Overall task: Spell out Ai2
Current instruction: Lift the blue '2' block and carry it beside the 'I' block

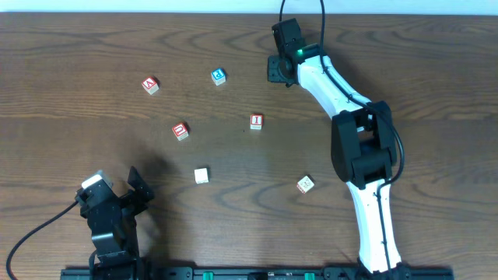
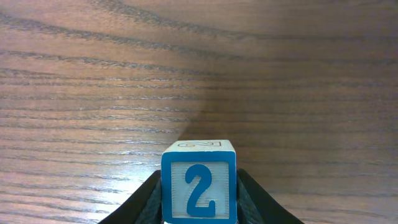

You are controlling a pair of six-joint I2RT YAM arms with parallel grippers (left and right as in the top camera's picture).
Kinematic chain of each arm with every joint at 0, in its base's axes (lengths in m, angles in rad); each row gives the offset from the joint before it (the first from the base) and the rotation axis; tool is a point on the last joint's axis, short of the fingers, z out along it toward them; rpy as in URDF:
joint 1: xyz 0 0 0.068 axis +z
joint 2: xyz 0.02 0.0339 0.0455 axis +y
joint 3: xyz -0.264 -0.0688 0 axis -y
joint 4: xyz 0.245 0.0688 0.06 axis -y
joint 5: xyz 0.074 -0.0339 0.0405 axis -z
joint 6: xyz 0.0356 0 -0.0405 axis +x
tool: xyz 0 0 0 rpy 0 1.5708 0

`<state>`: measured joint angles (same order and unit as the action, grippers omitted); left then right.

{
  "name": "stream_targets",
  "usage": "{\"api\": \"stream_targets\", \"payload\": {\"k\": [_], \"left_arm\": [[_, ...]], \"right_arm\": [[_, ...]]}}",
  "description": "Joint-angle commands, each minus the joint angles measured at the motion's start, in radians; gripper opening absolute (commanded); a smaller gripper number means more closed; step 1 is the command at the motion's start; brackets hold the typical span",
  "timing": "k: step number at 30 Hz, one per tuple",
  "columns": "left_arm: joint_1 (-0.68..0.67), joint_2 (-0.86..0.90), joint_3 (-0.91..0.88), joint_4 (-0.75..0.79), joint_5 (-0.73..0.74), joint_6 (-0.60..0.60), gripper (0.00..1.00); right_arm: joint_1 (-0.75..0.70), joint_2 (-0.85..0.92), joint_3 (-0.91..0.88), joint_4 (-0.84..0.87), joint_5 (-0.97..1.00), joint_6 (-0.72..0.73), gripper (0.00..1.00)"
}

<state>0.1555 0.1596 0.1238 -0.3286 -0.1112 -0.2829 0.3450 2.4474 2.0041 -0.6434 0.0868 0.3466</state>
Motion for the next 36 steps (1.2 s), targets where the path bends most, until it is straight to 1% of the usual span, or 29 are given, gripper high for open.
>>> {"api": "stream_targets", "payload": {"k": [1, 22, 25, 27, 29, 33, 36], "left_arm": [[0.003, -0.005, -0.022, -0.006, 0.000, 0.018, 0.95], [0.003, -0.005, -0.022, -0.006, 0.000, 0.018, 0.95], [0.003, -0.005, -0.022, -0.006, 0.000, 0.018, 0.95], [0.003, -0.005, -0.022, -0.006, 0.000, 0.018, 0.95], [0.003, -0.005, -0.022, -0.006, 0.000, 0.018, 0.95], [0.003, -0.005, -0.022, -0.006, 0.000, 0.018, 0.95], [0.003, -0.005, -0.022, -0.006, 0.000, 0.018, 0.95]], "right_arm": [[0.003, 0.023, 0.021, -0.002, 0.022, -0.011, 0.34], [0.003, 0.022, 0.031, -0.016, 0.021, -0.002, 0.29], [0.003, 0.015, 0.074, -0.072, 0.014, 0.008, 0.26], [0.003, 0.013, 0.131, -0.135, 0.014, 0.008, 0.24], [0.003, 0.012, 0.203, -0.211, 0.014, 0.008, 0.20], [0.007, 0.012, 0.319, -0.350, 0.013, 0.020, 0.19], [0.020, 0.012, 0.385, -0.461, 0.013, 0.026, 0.16]]}}
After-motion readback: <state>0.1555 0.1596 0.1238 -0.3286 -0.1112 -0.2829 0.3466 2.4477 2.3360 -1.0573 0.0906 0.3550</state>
